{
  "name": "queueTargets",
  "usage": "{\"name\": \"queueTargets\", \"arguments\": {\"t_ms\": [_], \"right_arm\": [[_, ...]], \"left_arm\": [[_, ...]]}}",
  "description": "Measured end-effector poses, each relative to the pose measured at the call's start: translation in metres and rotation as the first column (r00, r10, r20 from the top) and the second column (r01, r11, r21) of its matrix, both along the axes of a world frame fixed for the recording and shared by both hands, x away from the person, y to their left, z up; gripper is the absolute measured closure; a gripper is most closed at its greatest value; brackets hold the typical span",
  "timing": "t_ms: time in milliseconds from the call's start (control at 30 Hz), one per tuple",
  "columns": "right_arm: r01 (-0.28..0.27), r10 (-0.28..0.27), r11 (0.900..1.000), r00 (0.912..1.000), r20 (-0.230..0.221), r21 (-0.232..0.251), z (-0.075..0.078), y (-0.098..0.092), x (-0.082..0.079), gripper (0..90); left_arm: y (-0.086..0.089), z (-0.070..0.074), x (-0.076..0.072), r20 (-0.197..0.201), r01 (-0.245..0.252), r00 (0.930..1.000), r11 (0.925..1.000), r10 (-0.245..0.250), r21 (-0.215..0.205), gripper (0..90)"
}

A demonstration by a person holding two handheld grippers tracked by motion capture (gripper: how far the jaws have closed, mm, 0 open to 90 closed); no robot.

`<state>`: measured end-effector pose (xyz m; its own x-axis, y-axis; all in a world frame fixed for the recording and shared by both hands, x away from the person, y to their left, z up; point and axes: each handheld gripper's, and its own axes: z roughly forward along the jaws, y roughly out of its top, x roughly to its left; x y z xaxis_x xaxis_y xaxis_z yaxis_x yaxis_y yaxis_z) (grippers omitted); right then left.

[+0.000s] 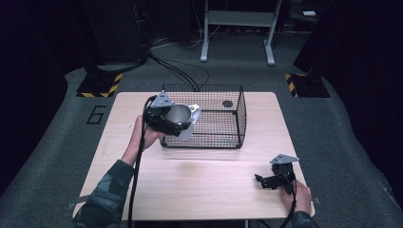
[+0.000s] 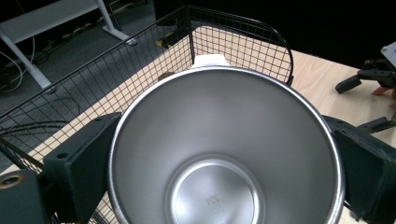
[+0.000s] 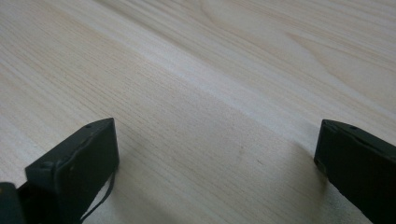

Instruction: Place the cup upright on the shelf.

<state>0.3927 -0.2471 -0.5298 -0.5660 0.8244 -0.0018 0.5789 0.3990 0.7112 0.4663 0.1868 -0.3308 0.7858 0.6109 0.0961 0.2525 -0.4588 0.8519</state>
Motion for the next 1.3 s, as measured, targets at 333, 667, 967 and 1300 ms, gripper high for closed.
{"name": "queueTargets", "arguments": {"t_ms": [333,667,967,1300], "right_arm": [[-0.001,0.001,1.0,1.0,0.0,0.0,0.0,0.0,0.0,0.0],[-0.001,0.001,1.0,1.0,0.001,-0.001,0.0,0.0,0.0,0.0],[0.012,-0.012,1.0,0.9999,0.002,0.007,0.0,0.001,0.0,0.0],[0.013,-0.013,1.0,0.9999,0.002,0.007,0.0,0.001,0.0,0.0]], "left_arm": [[-0.01,0.001,0.012,-0.003,-0.006,1.0,1.0,0.006,0.001,6.1],[-0.016,0.002,0.026,-0.006,-0.014,0.9999,0.9998,0.015,0.013,6.1],[-0.024,-0.001,0.038,-0.019,-0.02,0.9996,0.9997,0.02,0.015,6.1],[-0.034,-0.01,0.054,-0.042,-0.025,0.9988,0.9989,0.027,0.04,6.1]]}}
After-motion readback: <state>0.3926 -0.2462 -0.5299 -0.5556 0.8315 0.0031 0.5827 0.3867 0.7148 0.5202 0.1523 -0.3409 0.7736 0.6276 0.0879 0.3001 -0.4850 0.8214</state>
